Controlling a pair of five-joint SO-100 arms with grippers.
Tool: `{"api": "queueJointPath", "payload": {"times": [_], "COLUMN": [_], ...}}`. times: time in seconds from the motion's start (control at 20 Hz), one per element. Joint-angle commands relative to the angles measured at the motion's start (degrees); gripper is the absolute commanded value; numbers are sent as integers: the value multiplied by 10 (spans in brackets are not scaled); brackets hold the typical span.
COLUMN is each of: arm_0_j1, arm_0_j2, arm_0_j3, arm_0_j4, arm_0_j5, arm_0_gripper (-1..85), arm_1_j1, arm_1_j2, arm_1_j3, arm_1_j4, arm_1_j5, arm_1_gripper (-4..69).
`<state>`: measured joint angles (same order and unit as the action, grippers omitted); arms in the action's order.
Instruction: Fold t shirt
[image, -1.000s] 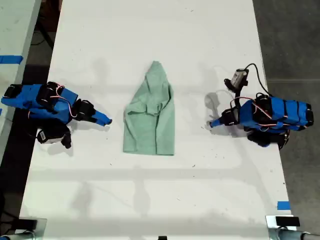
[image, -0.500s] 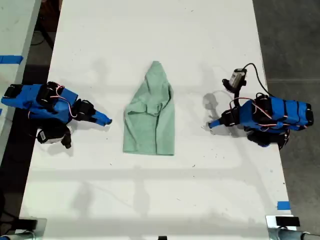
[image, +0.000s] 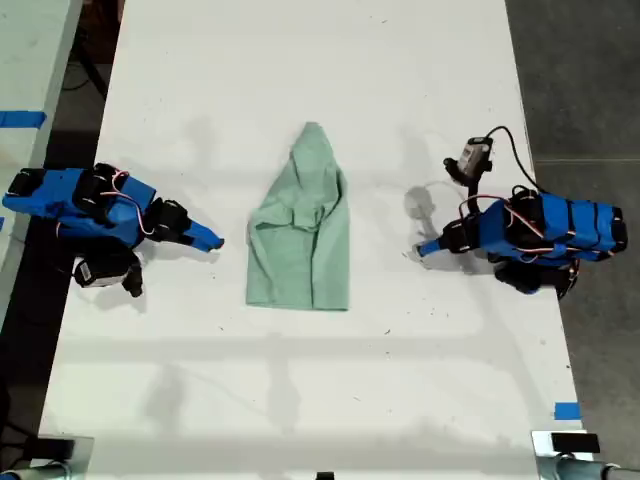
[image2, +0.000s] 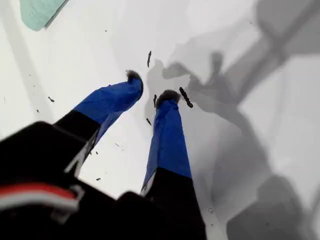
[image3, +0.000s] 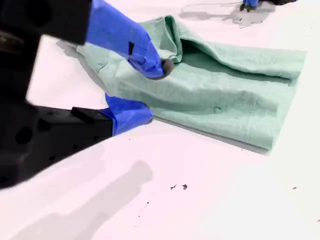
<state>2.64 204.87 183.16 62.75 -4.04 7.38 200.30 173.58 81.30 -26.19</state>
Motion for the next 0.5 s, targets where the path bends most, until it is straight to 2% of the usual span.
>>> {"api": "queueJointPath", "payload": {"times": [0.0, 0.45], "arm_0_j1": [-2, -2], "arm_0_j2": [5, 5], "arm_0_j3": [4, 4], "arm_0_j4": [2, 2], "arm_0_j5": [-9, -9], "arm_0_gripper": [112, 112], "arm_1_j1": [1, 1], "arm_1_j2": [4, 4], "arm_1_j3": [31, 31], "arm_1_j4": [-14, -14], "arm_1_j5": [-9, -11], "arm_1_gripper": [87, 79]}}
